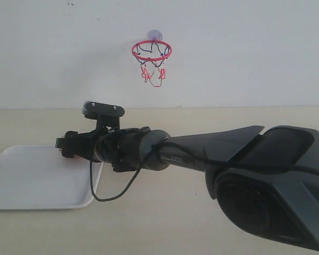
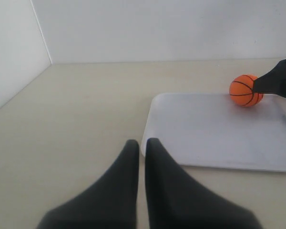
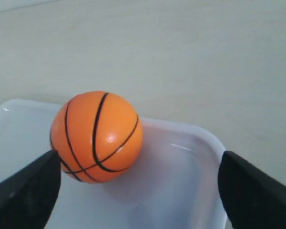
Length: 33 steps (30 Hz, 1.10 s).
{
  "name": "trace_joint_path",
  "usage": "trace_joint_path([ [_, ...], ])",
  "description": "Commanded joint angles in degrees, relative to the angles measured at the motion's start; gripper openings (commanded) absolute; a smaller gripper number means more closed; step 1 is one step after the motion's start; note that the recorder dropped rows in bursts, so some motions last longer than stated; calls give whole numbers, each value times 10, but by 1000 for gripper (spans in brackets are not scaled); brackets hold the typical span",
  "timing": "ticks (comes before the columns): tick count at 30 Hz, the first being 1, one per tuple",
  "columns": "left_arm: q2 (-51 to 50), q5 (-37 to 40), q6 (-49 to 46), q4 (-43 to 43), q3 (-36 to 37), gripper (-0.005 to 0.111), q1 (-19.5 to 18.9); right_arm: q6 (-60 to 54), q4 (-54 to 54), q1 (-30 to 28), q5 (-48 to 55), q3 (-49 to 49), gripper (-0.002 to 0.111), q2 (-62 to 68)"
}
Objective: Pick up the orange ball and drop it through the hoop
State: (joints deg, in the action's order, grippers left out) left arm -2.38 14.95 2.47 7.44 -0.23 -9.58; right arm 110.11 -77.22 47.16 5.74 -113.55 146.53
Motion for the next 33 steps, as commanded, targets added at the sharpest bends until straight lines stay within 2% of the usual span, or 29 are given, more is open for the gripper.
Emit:
trace_joint_path([
  [1,-1,-1,5,-1,2,4,0,1,3,-2,-10,-4,82,-5],
  [4,-1,-1,5,-1,2,4,0,0,3,-2,-15,-4,68,-14],
  [12,-1,-1,5,-1,2,4,0,-23,3,-2,-32,4,-1,-46],
  [18,-1,-2,5,-1,2,4,0,-64,3,-3,-35,83,0,-105],
  [24,-1,-2,5,-1,2,4,0,-68,-5,-3,-127,225,0,-206],
  [30,-1,-2,5,-1,2,4,0,-73,-81,-9,-125,369,0,-333],
  [33,-1,-2,5,-1,2,4,0,-73,-82,-19,-98,464,0,-415],
])
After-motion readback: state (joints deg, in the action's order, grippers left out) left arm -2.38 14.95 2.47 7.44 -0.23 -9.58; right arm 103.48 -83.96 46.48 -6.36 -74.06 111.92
